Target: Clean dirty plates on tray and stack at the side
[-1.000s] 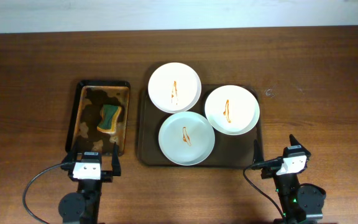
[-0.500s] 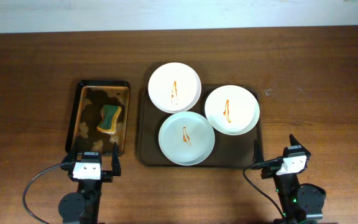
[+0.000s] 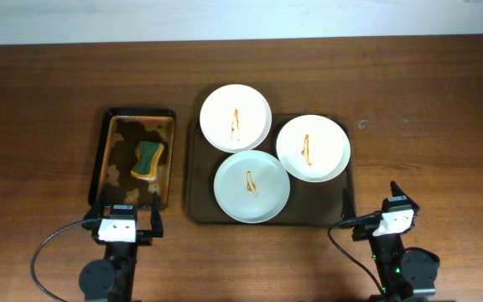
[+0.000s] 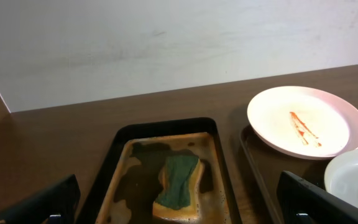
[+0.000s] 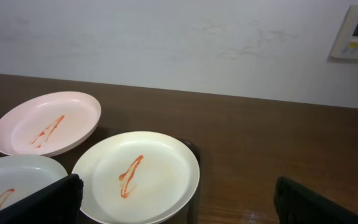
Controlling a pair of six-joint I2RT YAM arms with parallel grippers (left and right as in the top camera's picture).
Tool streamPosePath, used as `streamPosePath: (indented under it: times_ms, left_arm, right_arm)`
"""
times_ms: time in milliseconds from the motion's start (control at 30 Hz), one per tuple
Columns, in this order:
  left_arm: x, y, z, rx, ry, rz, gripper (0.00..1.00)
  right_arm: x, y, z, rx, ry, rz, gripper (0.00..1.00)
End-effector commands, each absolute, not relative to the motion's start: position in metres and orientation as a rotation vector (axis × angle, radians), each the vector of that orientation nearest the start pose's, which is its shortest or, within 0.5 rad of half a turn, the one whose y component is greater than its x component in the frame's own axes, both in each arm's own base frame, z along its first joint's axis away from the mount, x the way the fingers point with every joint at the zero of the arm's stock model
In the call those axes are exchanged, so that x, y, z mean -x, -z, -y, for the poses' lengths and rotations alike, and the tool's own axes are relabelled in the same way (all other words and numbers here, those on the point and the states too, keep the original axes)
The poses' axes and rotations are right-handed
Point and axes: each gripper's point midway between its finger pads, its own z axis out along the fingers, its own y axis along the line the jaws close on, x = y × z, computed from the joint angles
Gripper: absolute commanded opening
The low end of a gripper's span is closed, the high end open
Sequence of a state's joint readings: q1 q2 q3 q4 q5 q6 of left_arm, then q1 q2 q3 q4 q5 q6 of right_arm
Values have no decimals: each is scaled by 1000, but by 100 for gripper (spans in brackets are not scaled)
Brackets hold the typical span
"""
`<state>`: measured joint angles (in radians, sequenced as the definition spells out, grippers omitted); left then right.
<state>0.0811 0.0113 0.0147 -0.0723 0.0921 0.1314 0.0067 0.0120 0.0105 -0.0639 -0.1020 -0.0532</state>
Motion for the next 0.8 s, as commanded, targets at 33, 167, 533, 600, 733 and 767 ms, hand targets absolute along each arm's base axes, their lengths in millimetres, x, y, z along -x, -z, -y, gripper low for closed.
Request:
streamPosePath:
  times_ms: [33,167,533,600,733,767]
  left_arm:
    - [-246,-157,-8,-108,-112,-1646,100]
    - [-246,-157,-7,-110,-109,-1646,100]
    - [-245,-168,-5,-49,-37,-1632,100]
    - [-242,-174,-5,-42,-30,-1641,100]
    - [-238,-178,-5,-33,-22,-1734,100]
    - [-238,-177,-5,-31,-19,-1767,100]
  right_arm:
    - [-245,-156,-22,137,-60,-1641,98]
    - [-245,-156,-22,137,-60,-1641,98]
    - [-245,-158,-22,137,-59,-1635,98]
    - [-245,-157,-22,136,-61,-1638,98]
    - [-245,-156,-22,87,-107,-1648,98]
    - [-245,-156,-22,65,-127,-1651,98]
